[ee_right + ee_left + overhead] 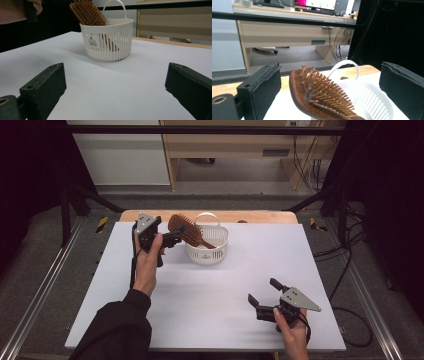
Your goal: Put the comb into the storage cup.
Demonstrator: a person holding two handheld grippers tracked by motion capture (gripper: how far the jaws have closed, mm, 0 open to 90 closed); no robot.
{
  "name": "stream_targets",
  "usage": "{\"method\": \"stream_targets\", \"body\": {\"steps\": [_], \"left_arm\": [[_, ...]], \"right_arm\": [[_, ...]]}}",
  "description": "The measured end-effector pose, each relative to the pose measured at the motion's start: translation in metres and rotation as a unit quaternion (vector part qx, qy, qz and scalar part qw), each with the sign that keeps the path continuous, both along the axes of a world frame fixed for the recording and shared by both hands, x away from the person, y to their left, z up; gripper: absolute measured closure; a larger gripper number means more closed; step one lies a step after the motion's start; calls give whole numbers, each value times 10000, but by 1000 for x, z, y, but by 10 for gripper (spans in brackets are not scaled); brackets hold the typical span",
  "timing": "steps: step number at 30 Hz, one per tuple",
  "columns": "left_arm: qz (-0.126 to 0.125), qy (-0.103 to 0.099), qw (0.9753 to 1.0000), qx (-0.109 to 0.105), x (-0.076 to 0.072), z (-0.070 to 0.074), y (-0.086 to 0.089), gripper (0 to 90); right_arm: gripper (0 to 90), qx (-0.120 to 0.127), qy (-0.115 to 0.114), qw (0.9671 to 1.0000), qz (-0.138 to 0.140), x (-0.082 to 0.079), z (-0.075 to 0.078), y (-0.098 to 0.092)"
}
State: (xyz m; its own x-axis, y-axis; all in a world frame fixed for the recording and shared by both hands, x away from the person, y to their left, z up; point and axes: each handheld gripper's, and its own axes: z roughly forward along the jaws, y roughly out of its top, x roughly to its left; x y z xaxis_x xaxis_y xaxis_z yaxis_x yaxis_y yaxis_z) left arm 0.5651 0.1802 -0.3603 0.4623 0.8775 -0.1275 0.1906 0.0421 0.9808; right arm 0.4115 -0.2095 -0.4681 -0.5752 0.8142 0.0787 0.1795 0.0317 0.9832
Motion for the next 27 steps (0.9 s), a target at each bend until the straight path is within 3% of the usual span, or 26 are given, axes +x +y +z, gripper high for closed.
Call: {"method": "stream_targets", "body": {"steps": [3, 15, 27], "left_arm": [[-40, -63, 9999, 83, -4, 5, 1, 38], [-96, 8, 9994, 338, -22, 15, 5, 20], [-330, 2, 9990, 312, -46, 24, 17, 18]], "right_arm": [[36, -21, 0, 10000, -6, 0, 0, 0], [30, -61, -3, 10000, 43, -1, -1, 2], [30, -156, 31, 9999, 9, -1, -2, 2]]}}
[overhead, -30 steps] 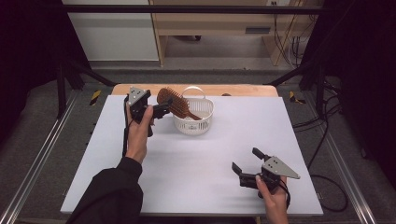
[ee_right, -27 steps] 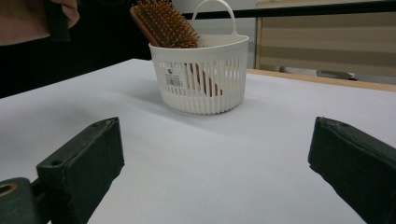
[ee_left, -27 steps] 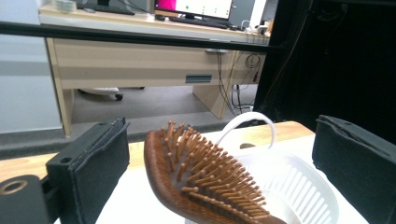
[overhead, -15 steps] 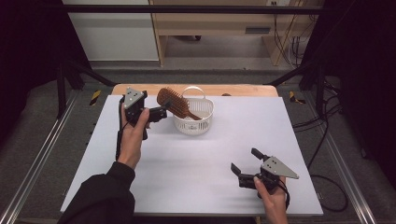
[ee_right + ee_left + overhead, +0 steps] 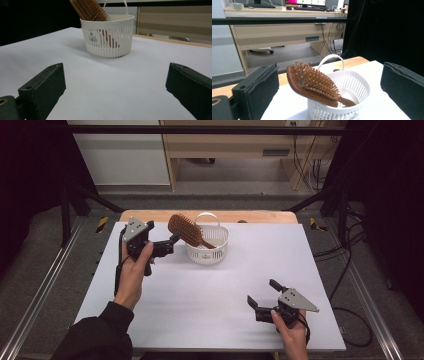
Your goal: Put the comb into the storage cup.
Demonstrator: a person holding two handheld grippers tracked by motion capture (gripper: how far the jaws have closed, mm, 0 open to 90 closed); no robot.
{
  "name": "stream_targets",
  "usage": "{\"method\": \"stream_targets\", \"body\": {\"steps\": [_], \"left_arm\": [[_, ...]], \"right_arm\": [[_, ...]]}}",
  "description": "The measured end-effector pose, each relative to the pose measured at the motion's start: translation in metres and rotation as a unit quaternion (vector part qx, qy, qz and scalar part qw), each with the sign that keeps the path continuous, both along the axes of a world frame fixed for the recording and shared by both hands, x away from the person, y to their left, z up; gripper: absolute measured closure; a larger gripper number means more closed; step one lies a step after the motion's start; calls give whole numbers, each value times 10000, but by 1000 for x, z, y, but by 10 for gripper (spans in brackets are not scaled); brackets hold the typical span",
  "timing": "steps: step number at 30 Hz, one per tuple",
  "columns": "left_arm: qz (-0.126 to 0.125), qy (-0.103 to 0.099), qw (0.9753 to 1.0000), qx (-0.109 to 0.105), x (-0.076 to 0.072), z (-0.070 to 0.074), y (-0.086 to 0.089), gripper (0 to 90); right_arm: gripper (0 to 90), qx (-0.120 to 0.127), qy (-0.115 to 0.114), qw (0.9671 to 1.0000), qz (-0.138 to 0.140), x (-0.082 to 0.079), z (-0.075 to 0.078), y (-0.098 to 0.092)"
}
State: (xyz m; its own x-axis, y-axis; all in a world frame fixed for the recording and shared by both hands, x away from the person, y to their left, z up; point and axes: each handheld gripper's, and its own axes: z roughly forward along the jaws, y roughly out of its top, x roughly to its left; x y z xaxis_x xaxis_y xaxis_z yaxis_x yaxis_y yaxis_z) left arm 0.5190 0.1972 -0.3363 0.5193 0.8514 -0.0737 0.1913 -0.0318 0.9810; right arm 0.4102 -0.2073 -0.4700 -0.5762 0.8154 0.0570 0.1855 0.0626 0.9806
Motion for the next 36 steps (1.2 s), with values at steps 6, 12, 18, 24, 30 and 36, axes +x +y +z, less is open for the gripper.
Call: {"method": "stream_targets", "body": {"steps": [6, 12, 18, 24, 30, 36], "left_arm": [[-5, -18, 10000, -48, -14, 1, 18, 17], [42, -61, 9999, -102, -26, 6, 40, 17], [101, -156, 9998, -105, -39, 13, 59, 17], [145, -165, 9997, -60, -53, 4, 71, 17], [198, -259, 9995, 19, -67, 0, 82, 17], [281, -279, 9992, -43, -72, -7, 93, 16]], "right_arm": [[30, -39, -8, 10000, 25, 0, -1, 1], [30, -78, -11, 10000, 5, -1, -1, 1], [33, -120, -52, 9999, -46, -2, -1, 0], [32, -163, -129, 9997, -105, -3, -1, -3], [31, -257, -296, 9991, -139, -3, -2, -1], [29, -306, -419, 9984, -213, -5, -2, -1]]}}
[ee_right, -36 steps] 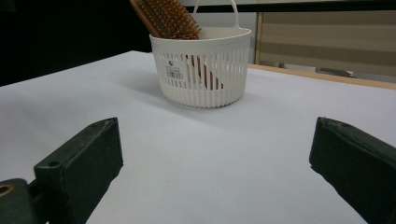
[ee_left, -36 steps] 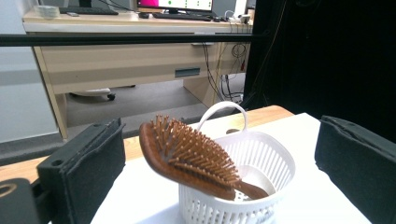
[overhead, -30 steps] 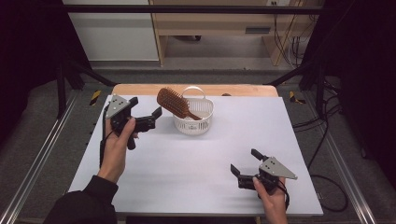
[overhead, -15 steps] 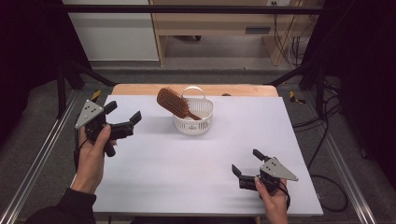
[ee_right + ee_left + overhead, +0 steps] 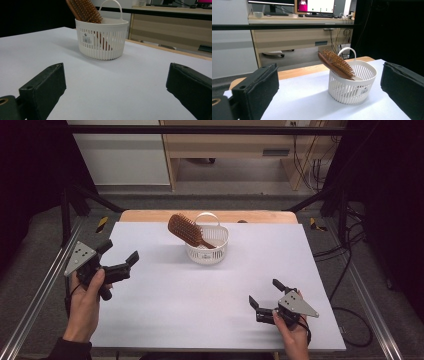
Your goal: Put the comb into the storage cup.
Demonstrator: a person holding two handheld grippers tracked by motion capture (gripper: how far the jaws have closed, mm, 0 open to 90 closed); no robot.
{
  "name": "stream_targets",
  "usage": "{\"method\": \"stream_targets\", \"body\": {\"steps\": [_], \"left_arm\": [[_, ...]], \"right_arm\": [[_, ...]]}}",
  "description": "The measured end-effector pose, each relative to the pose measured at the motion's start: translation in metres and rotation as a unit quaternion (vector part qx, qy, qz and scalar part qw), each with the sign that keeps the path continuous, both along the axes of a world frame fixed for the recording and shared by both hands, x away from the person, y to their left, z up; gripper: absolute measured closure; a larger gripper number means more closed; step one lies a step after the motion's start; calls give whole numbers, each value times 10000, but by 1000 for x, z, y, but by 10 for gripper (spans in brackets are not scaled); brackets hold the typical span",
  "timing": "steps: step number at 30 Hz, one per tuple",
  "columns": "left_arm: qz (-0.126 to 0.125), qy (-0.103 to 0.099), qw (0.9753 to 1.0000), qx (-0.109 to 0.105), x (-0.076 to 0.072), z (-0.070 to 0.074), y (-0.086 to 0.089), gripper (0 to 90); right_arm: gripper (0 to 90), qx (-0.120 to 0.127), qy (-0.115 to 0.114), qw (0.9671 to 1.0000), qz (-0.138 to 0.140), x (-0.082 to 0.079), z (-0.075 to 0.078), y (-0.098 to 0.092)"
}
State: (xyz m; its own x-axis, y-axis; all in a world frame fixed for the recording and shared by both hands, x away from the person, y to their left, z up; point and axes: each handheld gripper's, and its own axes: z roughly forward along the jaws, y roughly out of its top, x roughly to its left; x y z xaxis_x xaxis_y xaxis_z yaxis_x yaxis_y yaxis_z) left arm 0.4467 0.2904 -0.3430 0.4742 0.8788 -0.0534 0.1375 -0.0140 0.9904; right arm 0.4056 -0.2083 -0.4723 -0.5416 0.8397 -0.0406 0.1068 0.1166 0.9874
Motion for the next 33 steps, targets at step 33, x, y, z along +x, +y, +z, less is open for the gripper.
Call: {"method": "stream_targets", "body": {"steps": [33], "left_arm": [[352, -73, 9993, -45, -34, -63, 58, 16]], "right_arm": [[30, -198, 50, 9998, 55, 3, 5, -3]]}}
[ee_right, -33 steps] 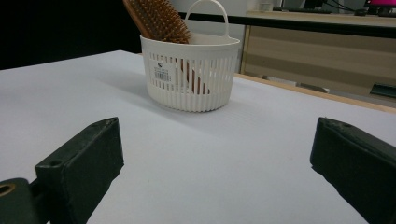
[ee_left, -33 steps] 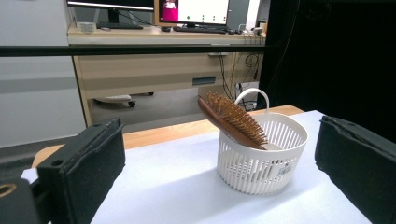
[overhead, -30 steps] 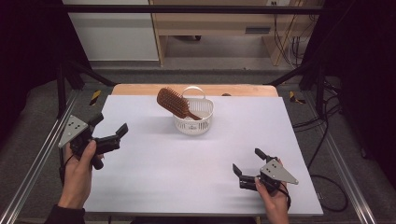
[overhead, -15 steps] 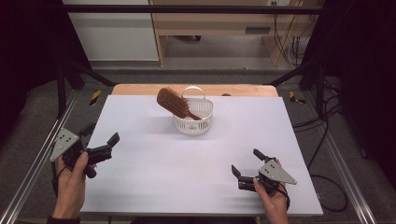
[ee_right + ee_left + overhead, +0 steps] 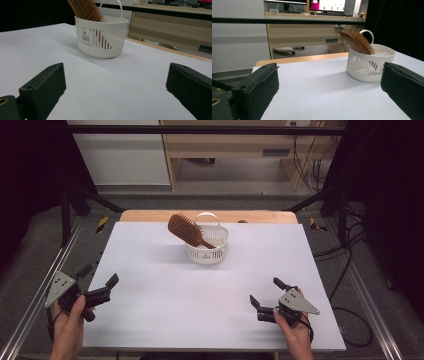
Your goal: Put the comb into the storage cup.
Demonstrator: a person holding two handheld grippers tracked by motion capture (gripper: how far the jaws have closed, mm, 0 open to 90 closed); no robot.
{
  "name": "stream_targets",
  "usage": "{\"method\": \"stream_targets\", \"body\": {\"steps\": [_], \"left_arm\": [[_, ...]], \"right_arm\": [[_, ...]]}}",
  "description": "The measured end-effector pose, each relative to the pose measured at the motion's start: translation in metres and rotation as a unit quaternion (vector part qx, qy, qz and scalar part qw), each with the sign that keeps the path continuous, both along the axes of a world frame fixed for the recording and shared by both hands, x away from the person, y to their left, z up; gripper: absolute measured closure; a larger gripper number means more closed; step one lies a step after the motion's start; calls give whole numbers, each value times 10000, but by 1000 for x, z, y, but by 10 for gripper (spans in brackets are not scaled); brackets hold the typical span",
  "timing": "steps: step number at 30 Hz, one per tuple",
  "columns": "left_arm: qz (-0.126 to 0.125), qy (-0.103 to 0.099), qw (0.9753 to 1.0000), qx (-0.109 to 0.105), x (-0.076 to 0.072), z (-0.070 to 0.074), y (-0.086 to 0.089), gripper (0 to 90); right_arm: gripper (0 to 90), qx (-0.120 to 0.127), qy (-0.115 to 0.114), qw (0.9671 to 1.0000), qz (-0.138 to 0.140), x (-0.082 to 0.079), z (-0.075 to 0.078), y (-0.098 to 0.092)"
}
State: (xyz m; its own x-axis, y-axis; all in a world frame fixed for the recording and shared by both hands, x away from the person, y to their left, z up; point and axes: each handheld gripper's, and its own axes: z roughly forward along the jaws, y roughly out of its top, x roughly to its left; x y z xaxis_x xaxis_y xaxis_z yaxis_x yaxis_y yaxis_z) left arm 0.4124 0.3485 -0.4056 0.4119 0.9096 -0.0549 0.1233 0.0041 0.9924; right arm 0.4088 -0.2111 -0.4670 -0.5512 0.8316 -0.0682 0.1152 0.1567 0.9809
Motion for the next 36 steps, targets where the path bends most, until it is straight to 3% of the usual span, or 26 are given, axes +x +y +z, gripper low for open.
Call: {"method": "stream_targets", "body": {"steps": [10, 28, 36], "left_arm": [[-67, 47, 10000, 34, -4, -10, 0, 16], [-249, 255, 9992, 196, -5, -36, -18, 17], [-446, 326, 9980, 310, -9, -46, -31, 17]], "right_arm": [[29, -8, -19, 10000, -53, -4, 3, -13], [30, 57, 17, 10000, -78, -7, -3, -27], [29, 109, 47, 9999, -76, -8, -6, -30]]}}
